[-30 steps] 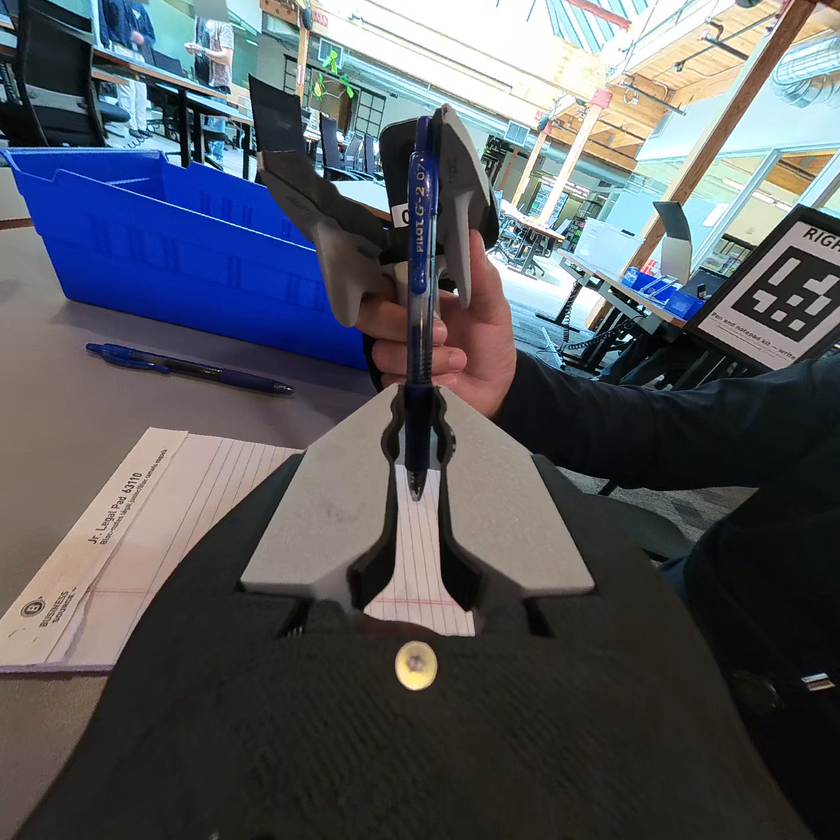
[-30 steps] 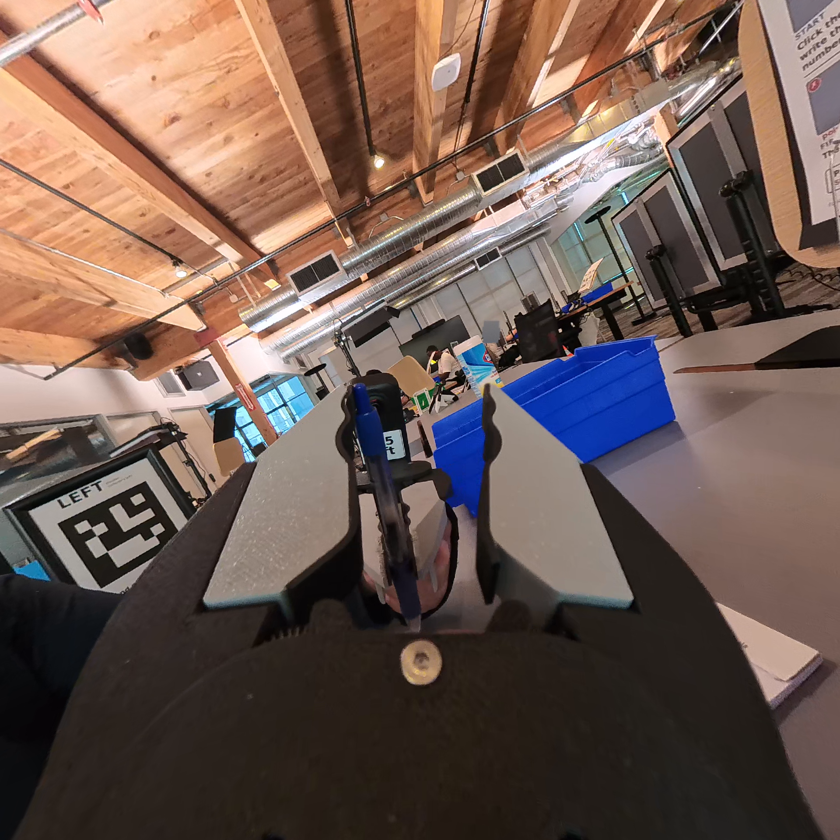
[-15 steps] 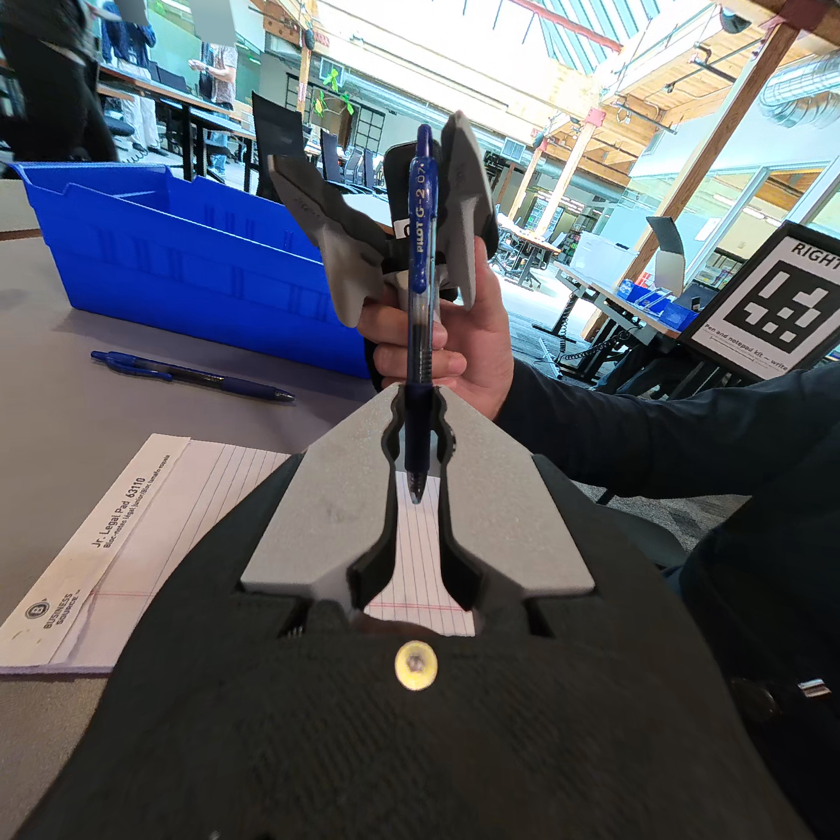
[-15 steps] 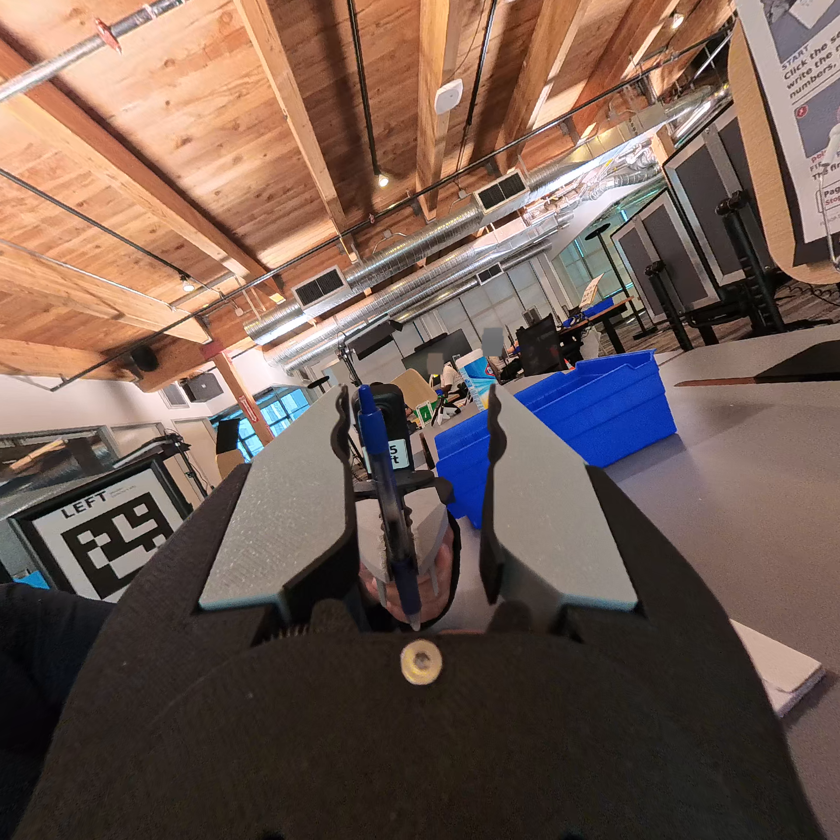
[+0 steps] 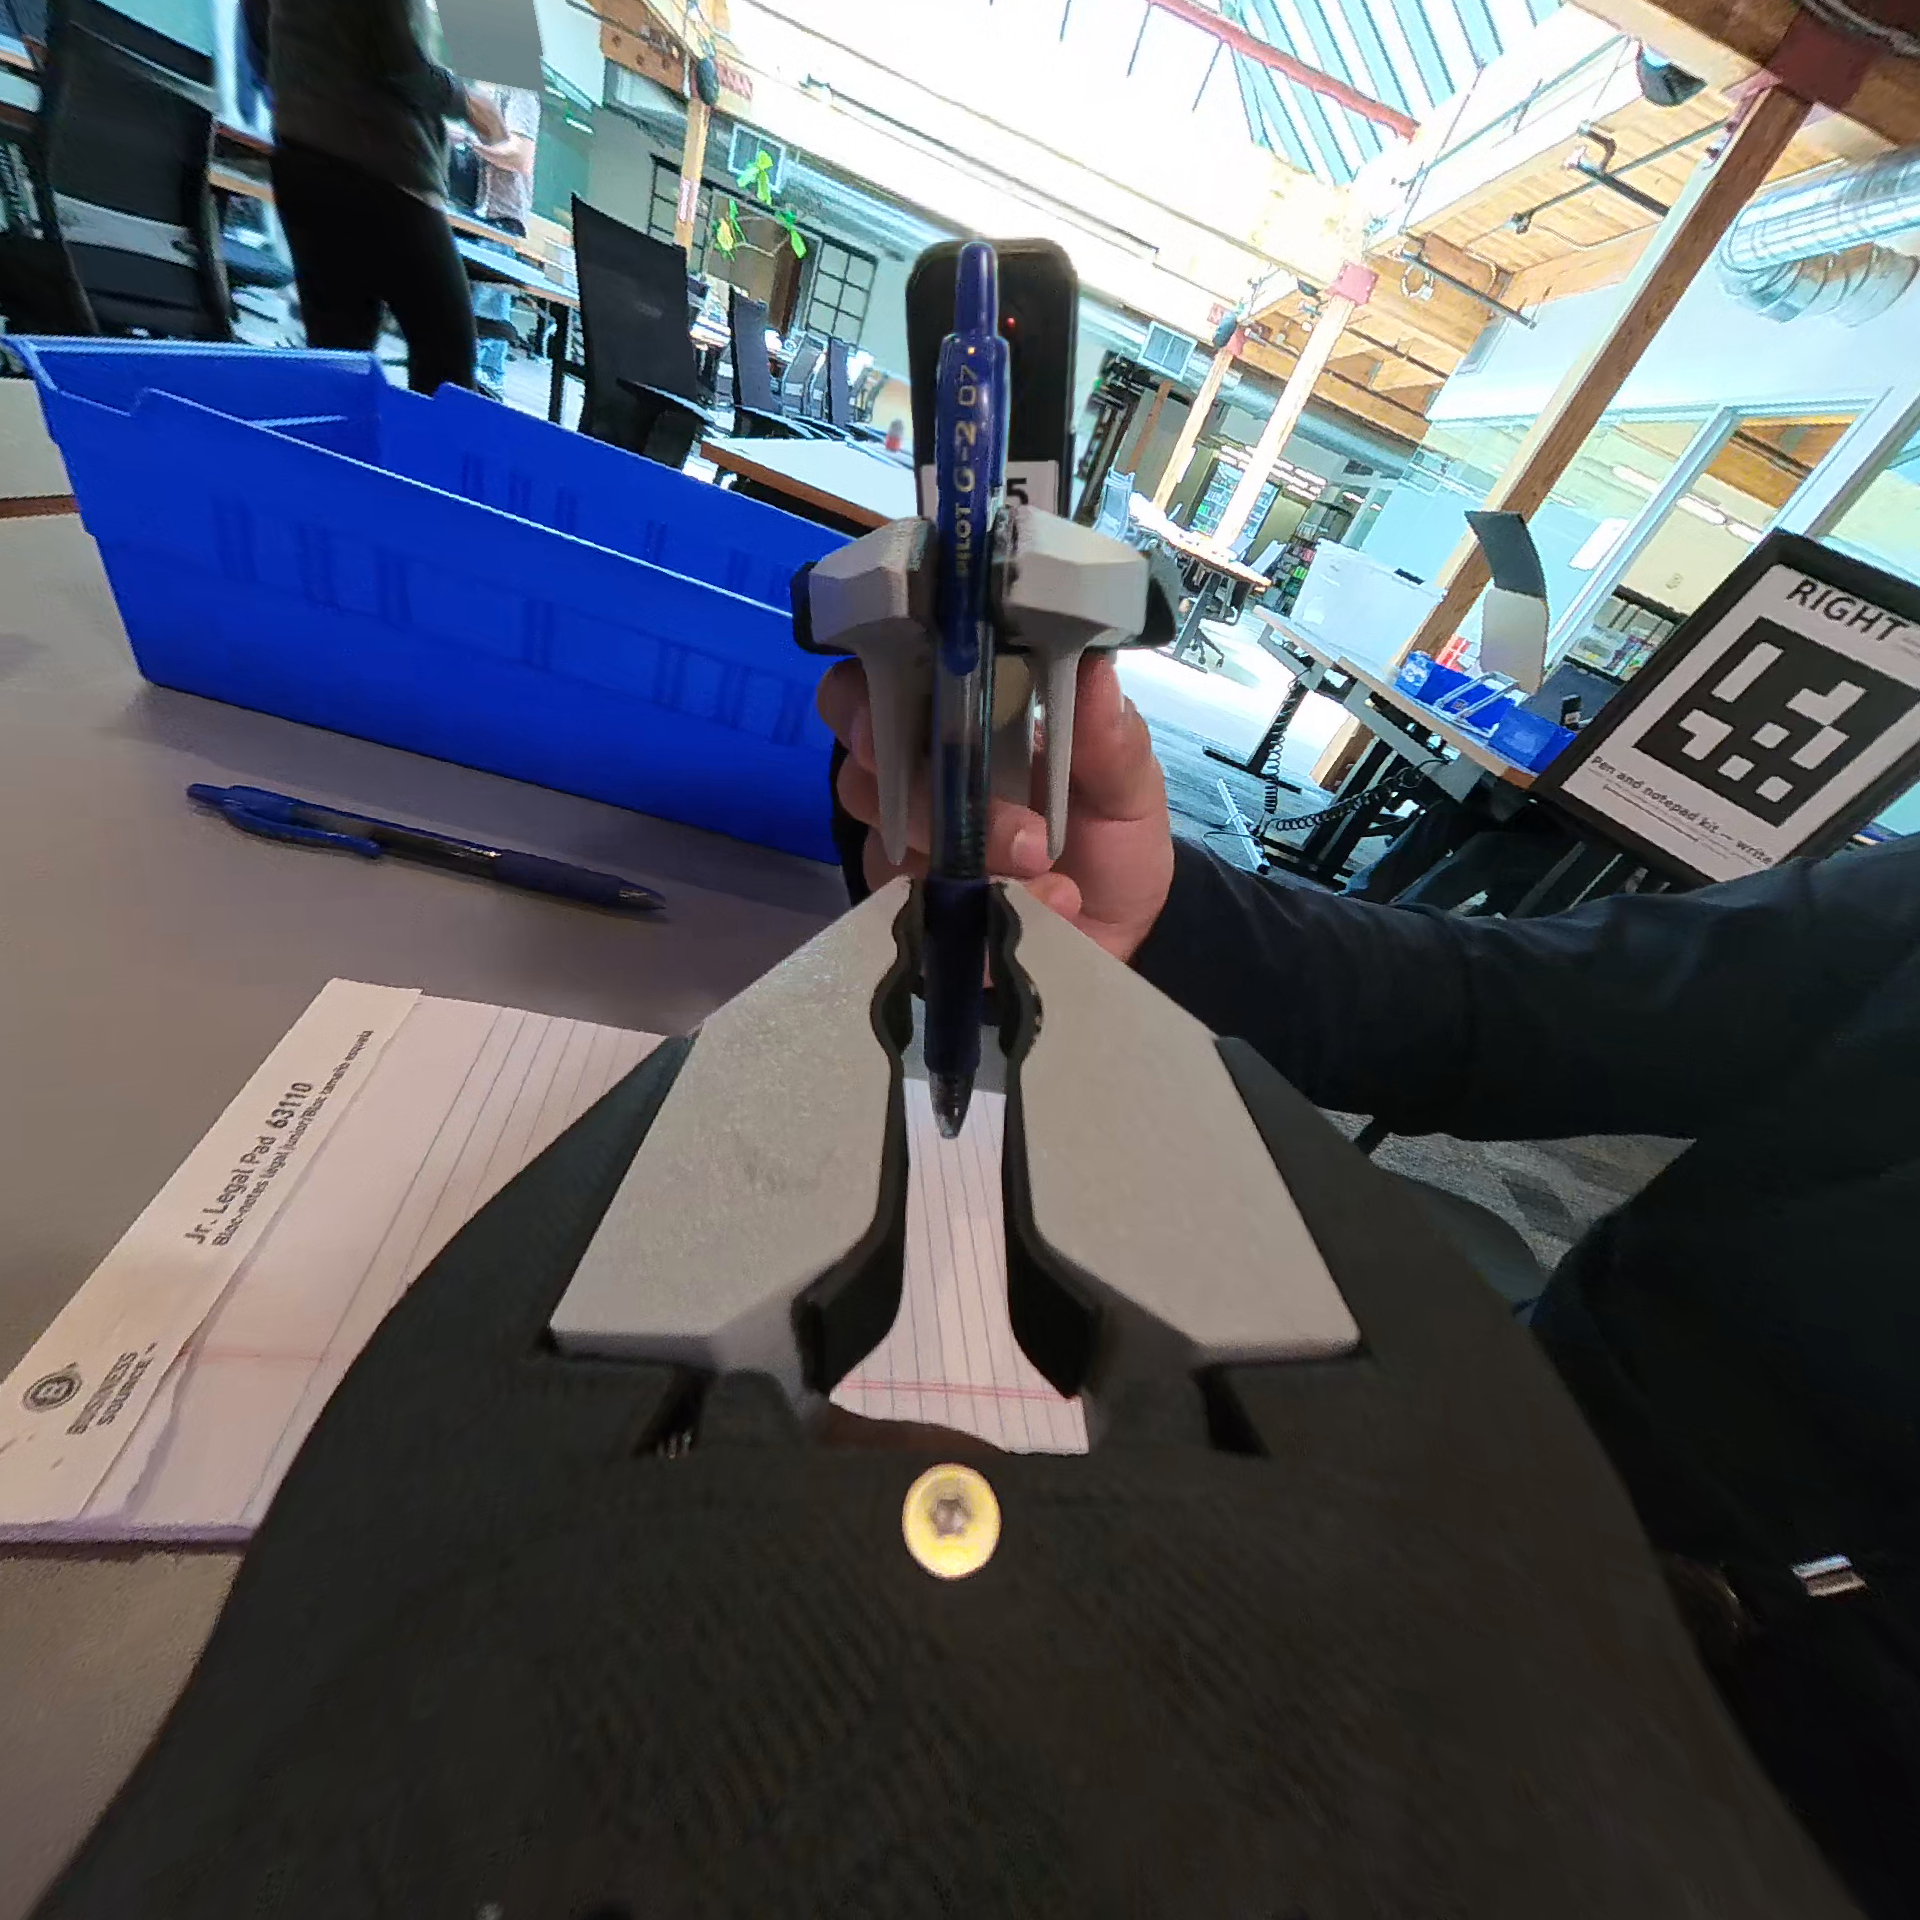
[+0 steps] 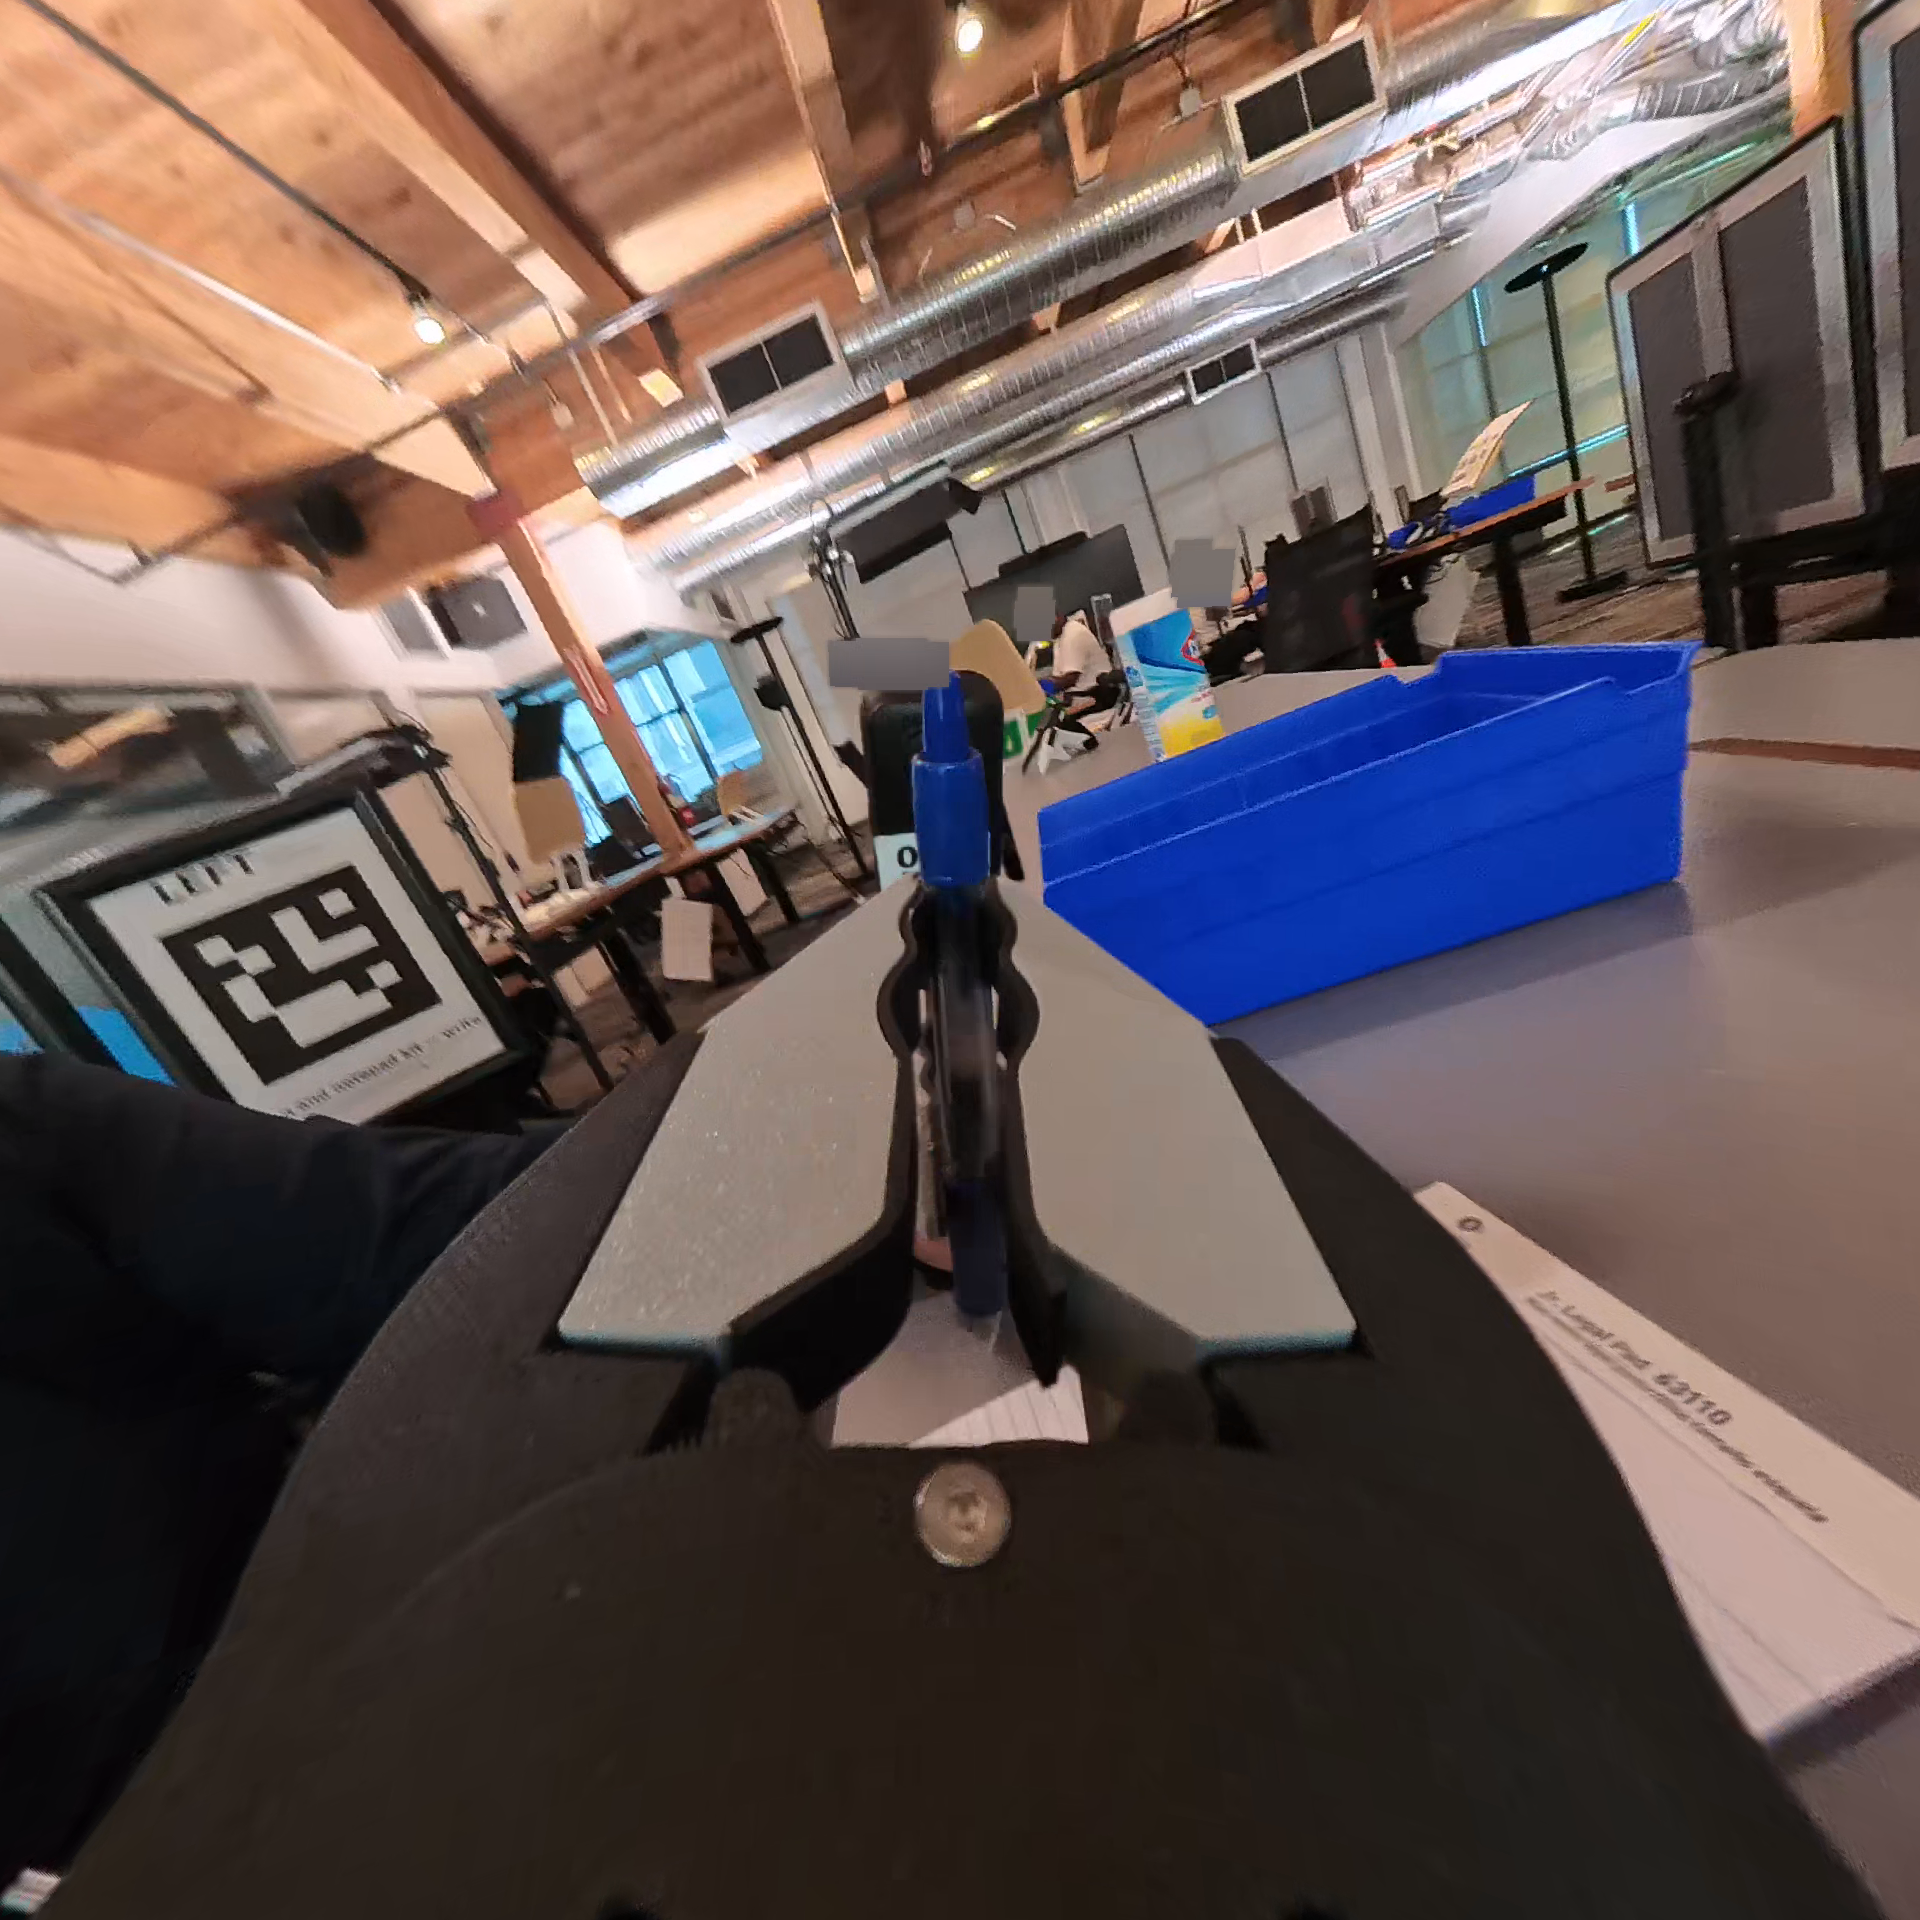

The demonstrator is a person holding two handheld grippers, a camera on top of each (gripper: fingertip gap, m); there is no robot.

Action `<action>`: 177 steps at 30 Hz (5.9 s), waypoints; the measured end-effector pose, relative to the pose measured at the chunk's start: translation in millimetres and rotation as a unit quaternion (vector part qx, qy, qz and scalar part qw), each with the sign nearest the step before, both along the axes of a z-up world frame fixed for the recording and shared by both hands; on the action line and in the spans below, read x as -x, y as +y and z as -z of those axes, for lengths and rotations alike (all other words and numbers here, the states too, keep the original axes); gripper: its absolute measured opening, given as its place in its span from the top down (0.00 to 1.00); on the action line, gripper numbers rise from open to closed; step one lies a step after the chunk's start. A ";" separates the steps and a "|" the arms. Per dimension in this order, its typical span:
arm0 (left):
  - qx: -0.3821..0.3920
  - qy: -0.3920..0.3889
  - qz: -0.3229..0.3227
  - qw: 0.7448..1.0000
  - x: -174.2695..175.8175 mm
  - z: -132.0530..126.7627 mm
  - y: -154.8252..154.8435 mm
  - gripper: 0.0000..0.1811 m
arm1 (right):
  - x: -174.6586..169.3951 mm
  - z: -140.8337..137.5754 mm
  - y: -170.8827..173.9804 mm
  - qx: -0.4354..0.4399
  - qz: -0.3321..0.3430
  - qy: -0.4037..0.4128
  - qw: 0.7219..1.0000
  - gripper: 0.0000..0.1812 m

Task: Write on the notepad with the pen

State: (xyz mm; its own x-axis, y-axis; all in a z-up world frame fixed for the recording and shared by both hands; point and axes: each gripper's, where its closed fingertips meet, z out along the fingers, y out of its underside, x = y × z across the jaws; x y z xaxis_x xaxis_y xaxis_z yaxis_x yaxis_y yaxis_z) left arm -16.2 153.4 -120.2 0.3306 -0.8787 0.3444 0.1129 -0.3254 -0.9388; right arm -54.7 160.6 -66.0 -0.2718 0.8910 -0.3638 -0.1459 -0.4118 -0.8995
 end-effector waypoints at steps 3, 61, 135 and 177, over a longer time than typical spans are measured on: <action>0.014 -0.022 -0.007 1.000 4.1 -4.1 3.7 0.95 | -3.0 -3.9 5.9 -0.016 0.035 0.003 0.999 0.97; 0.042 0.042 -0.081 0.995 15.7 24.6 28.7 0.97 | -19.1 117.1 128.5 -0.101 0.361 -0.366 0.852 0.94; -0.048 0.469 0.097 0.876 31.6 109.5 -66.7 0.68 | 11.2 84.3 13.2 -0.204 0.120 -0.226 0.945 0.90; -0.026 0.353 0.160 0.922 39.0 104.5 -91.6 1.00 | 14.8 96.0 9.0 -0.185 0.088 -0.242 0.948 0.90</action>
